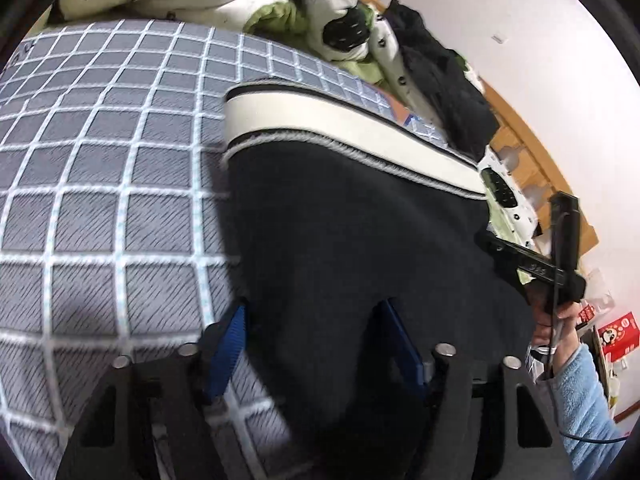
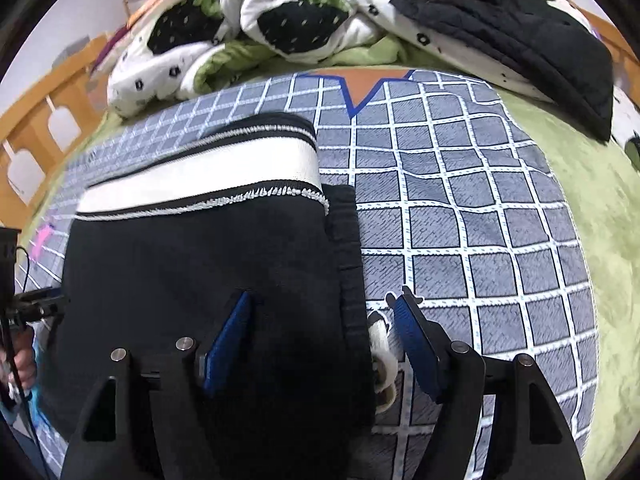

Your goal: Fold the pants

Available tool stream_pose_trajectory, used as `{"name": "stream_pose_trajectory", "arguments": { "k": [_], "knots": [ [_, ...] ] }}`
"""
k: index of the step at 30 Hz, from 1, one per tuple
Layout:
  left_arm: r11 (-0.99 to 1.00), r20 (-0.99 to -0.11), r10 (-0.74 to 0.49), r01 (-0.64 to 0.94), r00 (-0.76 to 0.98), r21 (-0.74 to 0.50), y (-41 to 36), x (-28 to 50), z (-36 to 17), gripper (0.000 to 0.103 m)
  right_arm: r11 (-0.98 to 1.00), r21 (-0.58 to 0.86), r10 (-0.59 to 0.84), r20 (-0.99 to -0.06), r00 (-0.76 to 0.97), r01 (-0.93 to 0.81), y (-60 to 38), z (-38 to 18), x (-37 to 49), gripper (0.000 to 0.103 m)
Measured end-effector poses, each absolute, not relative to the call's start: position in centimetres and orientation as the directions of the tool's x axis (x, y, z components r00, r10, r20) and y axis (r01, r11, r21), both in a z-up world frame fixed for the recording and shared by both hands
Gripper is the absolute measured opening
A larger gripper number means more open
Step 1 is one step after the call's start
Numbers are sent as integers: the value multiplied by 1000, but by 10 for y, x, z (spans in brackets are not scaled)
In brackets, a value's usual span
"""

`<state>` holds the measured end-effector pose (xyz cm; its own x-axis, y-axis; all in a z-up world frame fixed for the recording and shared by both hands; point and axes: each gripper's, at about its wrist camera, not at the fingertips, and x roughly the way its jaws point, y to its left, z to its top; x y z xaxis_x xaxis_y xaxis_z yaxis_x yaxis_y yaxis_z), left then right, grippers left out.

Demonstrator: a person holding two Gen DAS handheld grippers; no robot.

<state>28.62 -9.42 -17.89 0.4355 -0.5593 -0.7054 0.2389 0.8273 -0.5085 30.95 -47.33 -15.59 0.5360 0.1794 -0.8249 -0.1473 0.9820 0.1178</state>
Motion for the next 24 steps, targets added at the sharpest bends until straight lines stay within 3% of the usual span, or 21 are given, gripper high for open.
{"name": "stream_pose_trajectory", "arguments": {
  "k": [2,4,5,9,13,14,18,24],
  "knots": [
    [821,-699,-565,221,438,-526,-97,289,-180,51,980,113,184,-834,520,-166,-467,-161,316,70],
    [827,-707,-555,196,439,-527,-98,290,-179,39,971,159,228,-848,479,-180,-465,-164,324,70],
    [827,-701,-555,203,448,-525,-99,289,-174,22,961,204,267,-853,449,-184,-469,-166,327,69],
    [842,-699,-533,215,476,-496,-98,283,-148,12,923,359,384,-837,388,-139,-485,-167,325,56],
    [823,-675,-563,247,476,-512,-87,282,-119,11,929,356,357,-796,489,-98,-482,-132,299,26],
    [821,-670,-566,255,481,-510,-82,279,-111,10,920,380,372,-778,507,-93,-481,-122,293,23],
    [858,-680,-509,251,527,-448,-40,270,-77,10,906,406,401,-735,547,-120,-448,-90,273,20],
    [926,-750,-366,132,551,-354,51,267,-61,11,801,545,589,-640,493,-250,-365,-84,272,19]
  ]
}}
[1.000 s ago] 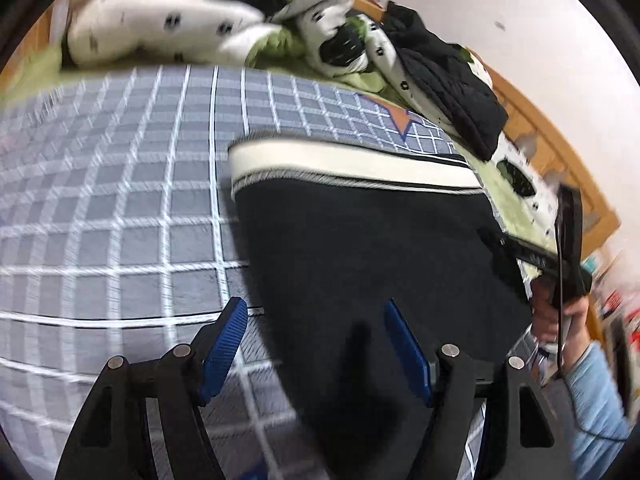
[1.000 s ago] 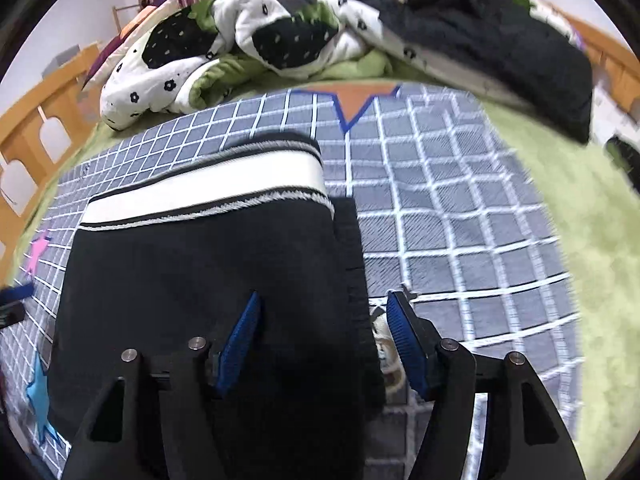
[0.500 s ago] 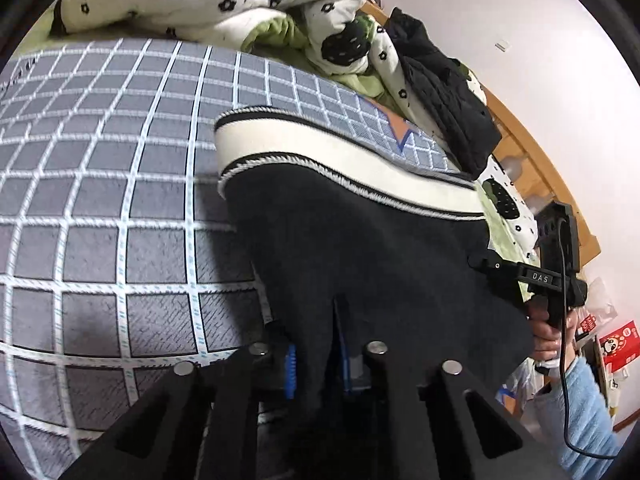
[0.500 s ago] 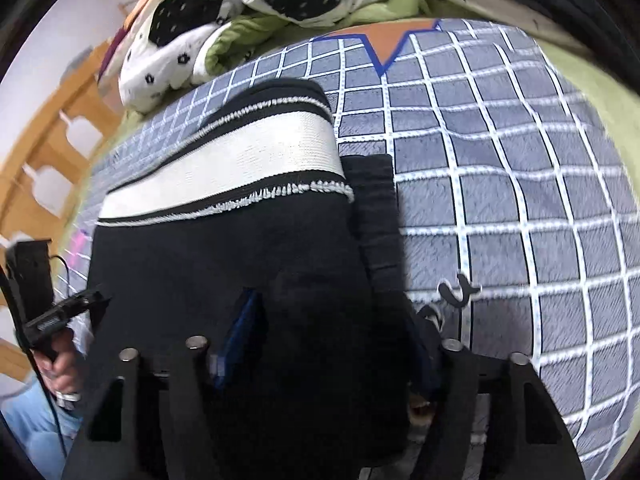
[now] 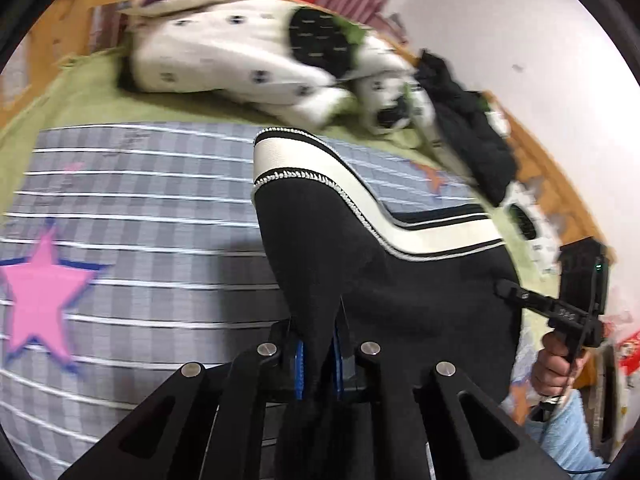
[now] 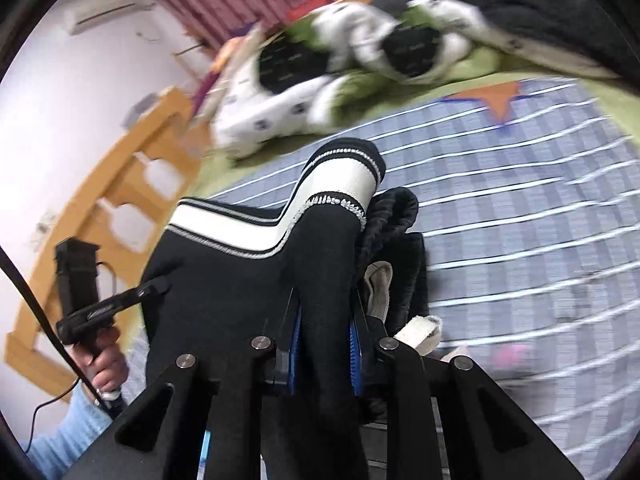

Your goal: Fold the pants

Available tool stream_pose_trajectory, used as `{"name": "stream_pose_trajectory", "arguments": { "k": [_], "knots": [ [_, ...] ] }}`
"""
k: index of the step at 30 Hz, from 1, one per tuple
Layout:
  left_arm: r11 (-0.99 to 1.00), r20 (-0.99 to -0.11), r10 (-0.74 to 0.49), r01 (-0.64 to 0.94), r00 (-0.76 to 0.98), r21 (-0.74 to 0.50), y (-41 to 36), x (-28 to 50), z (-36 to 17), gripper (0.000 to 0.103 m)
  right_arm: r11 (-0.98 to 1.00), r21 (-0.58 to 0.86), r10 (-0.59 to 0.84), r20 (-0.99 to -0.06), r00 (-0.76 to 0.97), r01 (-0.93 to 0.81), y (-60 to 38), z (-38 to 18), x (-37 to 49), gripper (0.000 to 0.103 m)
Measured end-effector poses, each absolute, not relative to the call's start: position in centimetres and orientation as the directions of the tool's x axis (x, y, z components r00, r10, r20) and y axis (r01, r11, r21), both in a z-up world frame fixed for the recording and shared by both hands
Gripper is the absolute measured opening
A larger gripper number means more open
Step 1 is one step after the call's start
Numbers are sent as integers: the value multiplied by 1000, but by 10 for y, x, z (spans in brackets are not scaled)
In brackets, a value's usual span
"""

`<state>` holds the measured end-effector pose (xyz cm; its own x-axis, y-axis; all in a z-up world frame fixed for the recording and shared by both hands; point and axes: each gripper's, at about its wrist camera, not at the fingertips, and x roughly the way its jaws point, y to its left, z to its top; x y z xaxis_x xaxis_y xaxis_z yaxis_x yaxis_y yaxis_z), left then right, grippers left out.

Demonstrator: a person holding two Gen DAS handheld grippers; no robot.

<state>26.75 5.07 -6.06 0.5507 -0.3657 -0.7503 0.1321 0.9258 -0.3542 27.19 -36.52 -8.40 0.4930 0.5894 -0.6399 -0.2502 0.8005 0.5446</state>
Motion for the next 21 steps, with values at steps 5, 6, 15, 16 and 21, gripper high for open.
{"name": "stream_pose_trajectory", "arguments": {
  "k": [5,6,15,16,21],
  "knots": [
    [966,-832,-238,37,501,-254,78,271,-128,21,818,530,567,-682,461,-222,-319,-140,296,25],
    [973,-839,-211,22,501,-232,78,270,-136,29,860,460,506,-708,493,-222,-317,-151,297,27],
    [969,-688,-230,96,688,-228,85,261,-95,40,929,222,364,-696,619,-296,-320,-114,280,47],
    [965,-669,-246,114,701,-235,80,268,-87,40,926,233,374,-666,645,-297,-317,-105,282,47],
    [977,-661,-213,177,720,-123,38,306,-83,43,919,179,384,-615,688,-352,-274,-92,308,41]
  ]
}}
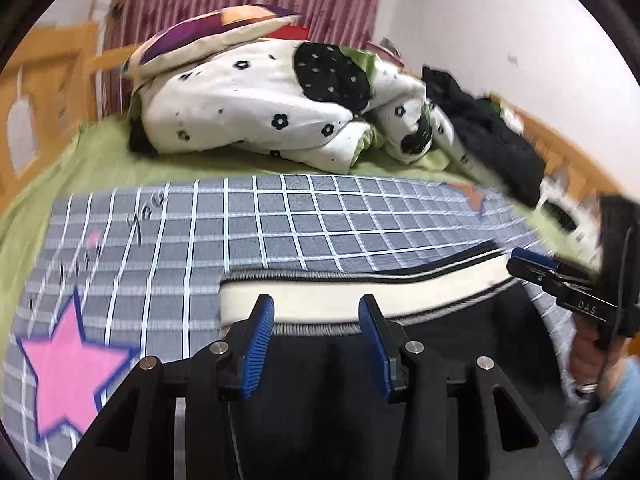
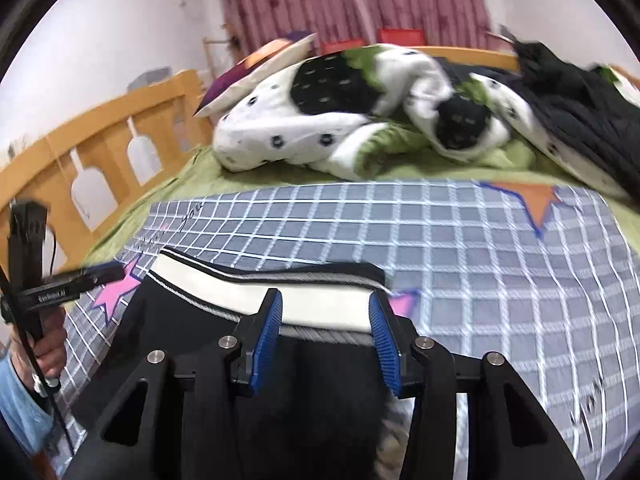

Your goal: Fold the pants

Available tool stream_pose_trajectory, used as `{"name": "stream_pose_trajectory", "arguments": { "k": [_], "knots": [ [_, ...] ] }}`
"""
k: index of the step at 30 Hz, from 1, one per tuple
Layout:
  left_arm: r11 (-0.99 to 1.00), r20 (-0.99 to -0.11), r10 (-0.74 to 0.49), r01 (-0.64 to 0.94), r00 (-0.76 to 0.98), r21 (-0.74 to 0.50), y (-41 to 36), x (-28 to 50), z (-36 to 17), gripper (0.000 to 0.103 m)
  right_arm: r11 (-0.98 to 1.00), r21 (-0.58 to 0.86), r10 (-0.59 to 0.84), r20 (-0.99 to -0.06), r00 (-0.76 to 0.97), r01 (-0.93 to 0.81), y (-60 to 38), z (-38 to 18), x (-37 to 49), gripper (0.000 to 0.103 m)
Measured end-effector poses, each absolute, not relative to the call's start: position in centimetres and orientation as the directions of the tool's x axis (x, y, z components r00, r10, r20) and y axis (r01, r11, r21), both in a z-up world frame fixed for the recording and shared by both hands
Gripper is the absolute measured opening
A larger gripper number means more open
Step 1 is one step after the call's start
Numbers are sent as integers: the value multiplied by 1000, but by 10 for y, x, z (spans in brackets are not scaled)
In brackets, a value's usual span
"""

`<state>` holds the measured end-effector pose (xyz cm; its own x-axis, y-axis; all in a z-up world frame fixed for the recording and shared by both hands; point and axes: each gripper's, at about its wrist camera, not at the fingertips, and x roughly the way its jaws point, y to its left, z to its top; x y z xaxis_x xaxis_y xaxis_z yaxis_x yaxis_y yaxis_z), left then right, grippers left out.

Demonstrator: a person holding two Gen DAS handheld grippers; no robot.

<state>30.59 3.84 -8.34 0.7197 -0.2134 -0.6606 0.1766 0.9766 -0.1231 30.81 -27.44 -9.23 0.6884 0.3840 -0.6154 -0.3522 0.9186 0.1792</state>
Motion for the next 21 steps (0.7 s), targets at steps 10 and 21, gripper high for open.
{"name": "stream_pose_trajectory", "arguments": {
  "k": [10,21],
  "knots": [
    [992,-701,-119,119,703,-49,36,333,-133,44,953,-49,181,-700,691,-299,-251,-143,340,35],
    [958,-775,-231,277,588,-75,31,199,-104,50,948,120,276,-770,576,-294,-278,-112,274,48]
  ]
}}
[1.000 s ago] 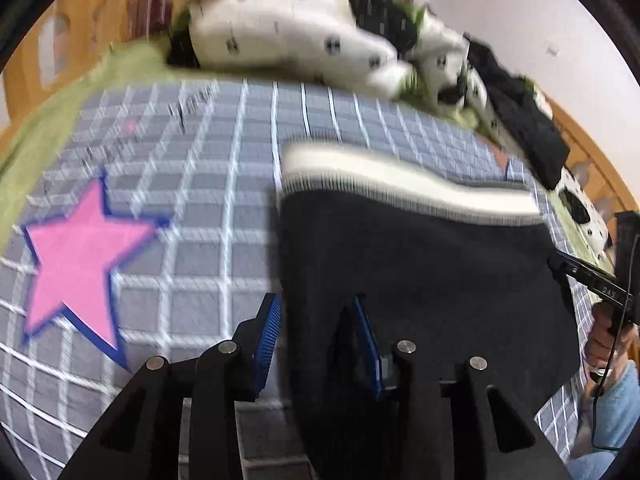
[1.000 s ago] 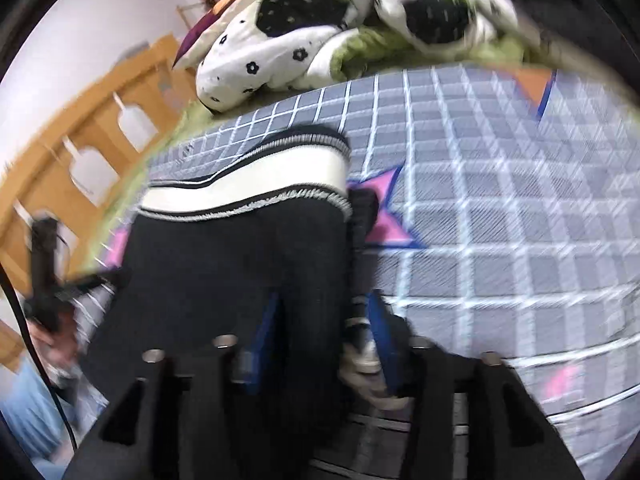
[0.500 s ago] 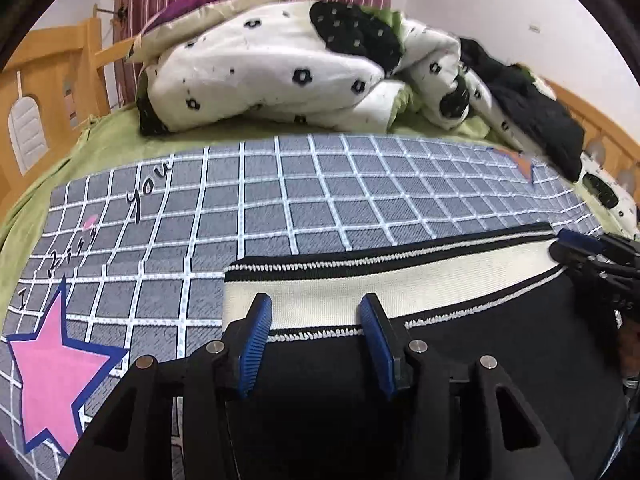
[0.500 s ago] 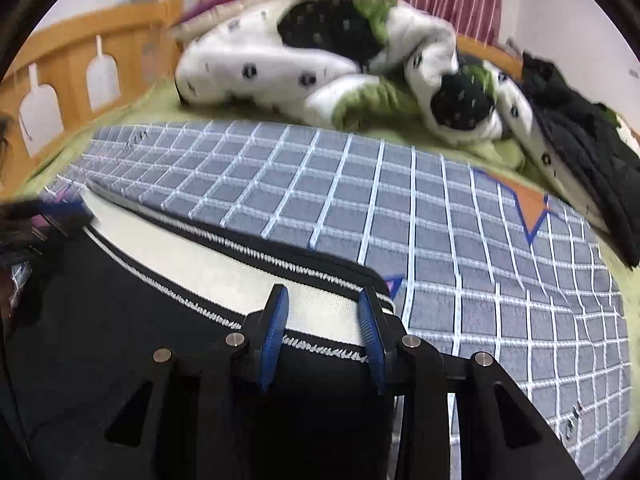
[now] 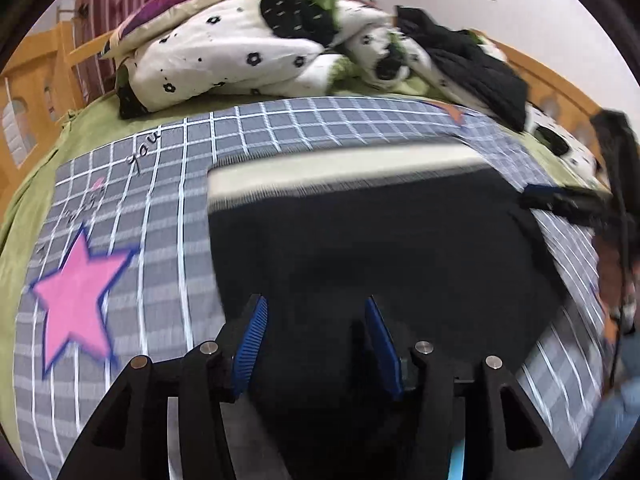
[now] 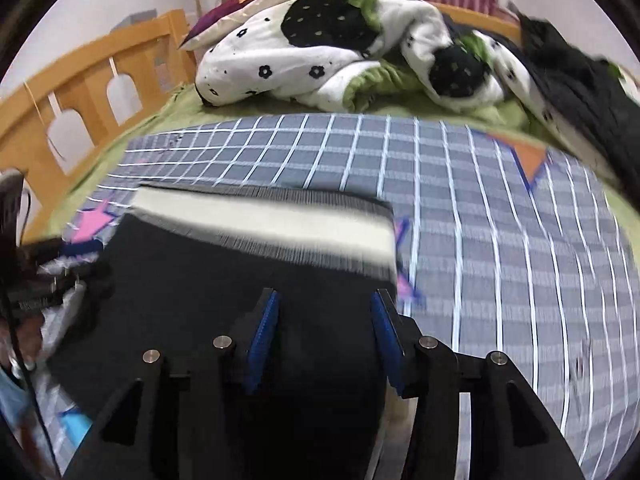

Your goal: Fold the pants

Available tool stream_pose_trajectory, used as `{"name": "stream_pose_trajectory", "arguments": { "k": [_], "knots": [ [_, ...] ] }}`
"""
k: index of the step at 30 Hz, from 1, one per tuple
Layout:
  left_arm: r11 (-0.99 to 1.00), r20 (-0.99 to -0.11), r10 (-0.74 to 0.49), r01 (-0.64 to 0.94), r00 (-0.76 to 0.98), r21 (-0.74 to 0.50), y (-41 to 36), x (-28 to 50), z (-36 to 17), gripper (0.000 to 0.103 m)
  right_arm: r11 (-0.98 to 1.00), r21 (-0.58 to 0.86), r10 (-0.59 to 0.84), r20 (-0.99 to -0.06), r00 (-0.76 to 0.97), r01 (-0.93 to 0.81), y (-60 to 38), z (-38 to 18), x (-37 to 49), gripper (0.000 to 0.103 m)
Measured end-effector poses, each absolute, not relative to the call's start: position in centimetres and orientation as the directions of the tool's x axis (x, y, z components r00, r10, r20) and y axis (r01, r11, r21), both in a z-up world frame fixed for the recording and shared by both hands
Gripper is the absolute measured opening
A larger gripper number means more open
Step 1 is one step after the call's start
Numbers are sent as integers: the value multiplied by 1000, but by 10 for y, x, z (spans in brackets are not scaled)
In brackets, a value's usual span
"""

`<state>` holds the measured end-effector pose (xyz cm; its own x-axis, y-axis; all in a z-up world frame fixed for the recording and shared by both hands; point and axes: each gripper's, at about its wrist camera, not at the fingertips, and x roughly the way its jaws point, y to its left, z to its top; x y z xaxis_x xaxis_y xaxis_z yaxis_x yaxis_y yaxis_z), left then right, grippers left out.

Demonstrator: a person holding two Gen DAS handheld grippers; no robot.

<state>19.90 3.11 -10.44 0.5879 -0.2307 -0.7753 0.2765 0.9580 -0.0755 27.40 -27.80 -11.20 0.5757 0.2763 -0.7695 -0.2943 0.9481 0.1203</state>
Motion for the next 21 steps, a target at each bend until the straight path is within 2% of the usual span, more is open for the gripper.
{"name": "stream_pose_trajectory", "arguments": {
  "k": [3,9,14,16,17,18,19,21],
  "knots": [
    [946,-771,-270,308,576,-101,41,137,-103,57,952,133,272,-776,569,-274,-288,-104,231,48],
    [954,-810,-172,300,561,5,37,89,-129,57,954,162,285,-748,599,-251,-290,-69,162,48],
    [914,-799,29,308,601,265,10,91,-149,60,950,186,304,-736,605,-251,-280,-53,133,48],
    [913,-776,47,288,629,289,8,94,-147,59,950,179,303,-727,616,-256,-274,-52,126,48],
    [922,-770,32,279,637,269,8,96,-143,54,950,178,304,-725,618,-258,-272,-53,123,48],
    [928,-766,11,280,643,248,8,96,-140,36,950,175,303,-725,618,-260,-270,-54,122,48],
    [939,-749,-41,282,662,198,10,94,-131,27,949,170,302,-727,617,-264,-268,-56,120,48],
    [964,-699,-101,244,708,108,22,91,-120,17,952,134,280,-745,606,-275,-265,-65,119,48]
  ]
}}
